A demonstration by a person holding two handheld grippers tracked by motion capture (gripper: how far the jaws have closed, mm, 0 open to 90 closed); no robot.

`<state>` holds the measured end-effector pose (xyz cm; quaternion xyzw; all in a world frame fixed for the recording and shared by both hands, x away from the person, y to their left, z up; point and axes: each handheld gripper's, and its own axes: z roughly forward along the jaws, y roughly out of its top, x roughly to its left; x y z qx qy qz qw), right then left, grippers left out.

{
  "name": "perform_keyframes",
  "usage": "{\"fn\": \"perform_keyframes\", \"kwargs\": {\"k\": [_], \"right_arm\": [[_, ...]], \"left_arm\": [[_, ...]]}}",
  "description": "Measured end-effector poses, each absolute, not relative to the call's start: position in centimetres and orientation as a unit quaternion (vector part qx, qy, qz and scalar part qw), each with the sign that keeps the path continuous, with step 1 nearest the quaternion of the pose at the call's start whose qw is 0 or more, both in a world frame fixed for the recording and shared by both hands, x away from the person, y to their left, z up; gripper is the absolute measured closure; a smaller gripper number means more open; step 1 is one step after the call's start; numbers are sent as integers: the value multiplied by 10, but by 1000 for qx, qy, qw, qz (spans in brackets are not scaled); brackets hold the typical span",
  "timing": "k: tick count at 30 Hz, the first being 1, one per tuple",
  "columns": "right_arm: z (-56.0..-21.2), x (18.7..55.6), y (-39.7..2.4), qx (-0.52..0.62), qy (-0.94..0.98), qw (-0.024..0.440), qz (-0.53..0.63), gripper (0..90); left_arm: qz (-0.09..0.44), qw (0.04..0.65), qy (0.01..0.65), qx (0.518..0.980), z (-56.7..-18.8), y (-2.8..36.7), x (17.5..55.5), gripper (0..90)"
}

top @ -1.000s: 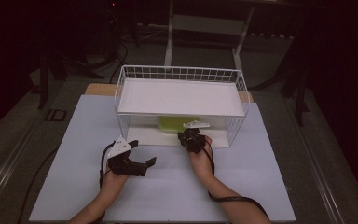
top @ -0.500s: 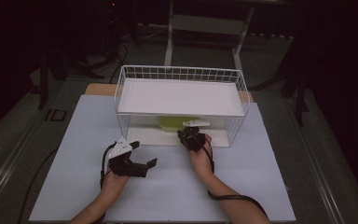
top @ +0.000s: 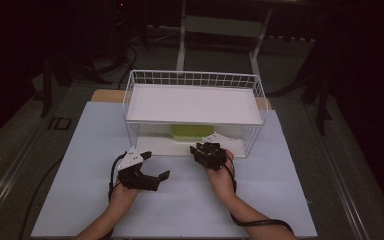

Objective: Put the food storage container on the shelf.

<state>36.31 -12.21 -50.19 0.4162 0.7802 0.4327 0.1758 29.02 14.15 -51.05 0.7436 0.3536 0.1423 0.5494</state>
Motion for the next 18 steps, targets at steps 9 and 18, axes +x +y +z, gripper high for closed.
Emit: {"fn": "perform_keyframes", "kwargs": {"k": [9, 18], "right_arm": [[-491, 341, -131, 393, 784, 159, 453, 260], [-479, 329, -146, 368, 788, 125, 477, 179]], "left_arm": [[126, 554, 330, 754, -504, 132, 291, 4], [115, 569, 308, 753, -486, 129, 286, 4]]}}
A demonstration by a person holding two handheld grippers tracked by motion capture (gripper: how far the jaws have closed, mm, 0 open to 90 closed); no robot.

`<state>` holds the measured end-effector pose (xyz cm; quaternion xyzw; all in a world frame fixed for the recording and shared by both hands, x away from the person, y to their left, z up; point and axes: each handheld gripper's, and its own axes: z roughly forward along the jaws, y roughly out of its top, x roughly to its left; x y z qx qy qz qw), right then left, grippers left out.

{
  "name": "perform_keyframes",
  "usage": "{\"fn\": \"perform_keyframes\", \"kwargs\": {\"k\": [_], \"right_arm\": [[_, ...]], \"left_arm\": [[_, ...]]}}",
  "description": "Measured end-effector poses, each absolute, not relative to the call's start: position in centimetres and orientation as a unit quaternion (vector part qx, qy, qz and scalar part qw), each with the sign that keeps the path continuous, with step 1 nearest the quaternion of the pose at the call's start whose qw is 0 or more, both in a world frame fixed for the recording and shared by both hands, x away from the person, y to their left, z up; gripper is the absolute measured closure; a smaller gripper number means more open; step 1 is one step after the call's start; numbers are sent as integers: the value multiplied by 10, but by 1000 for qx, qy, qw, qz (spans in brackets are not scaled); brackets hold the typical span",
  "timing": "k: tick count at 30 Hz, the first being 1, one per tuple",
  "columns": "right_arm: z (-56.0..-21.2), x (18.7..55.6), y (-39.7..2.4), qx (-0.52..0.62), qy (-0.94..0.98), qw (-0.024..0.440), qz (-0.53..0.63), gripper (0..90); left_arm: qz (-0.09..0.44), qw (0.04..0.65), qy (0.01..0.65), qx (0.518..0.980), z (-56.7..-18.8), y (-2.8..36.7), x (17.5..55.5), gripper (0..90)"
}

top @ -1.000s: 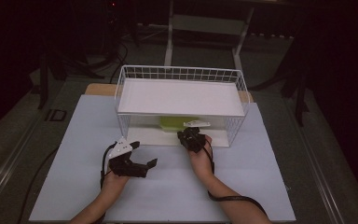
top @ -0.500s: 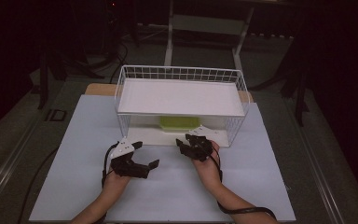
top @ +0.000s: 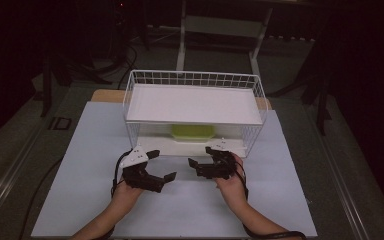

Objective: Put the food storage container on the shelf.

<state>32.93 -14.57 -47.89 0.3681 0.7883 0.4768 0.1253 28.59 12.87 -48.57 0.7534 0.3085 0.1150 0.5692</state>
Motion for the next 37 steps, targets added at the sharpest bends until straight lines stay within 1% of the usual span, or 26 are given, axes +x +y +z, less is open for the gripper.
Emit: {"fn": "perform_keyframes", "kwargs": {"k": [7, 10, 20, 30, 37], "right_arm": [[-474, 316, -159, 367, 789, 114, 480, 180], [-473, 310, -163, 360, 793, 117, 478, 180], [-480, 291, -176, 352, 801, 111, 471, 180], [-492, 288, -187, 361, 798, 116, 469, 179], [-492, 288, -191, 358, 796, 117, 473, 179]], "left_arm": [[100, 570, 309, 754, -481, 129, 276, 4], [94, 571, 307, 755, -481, 130, 272, 4], [86, 571, 303, 758, -488, 130, 259, 4], [84, 571, 295, 762, -501, 128, 255, 4], [86, 575, 290, 760, -500, 126, 255, 4]]}}
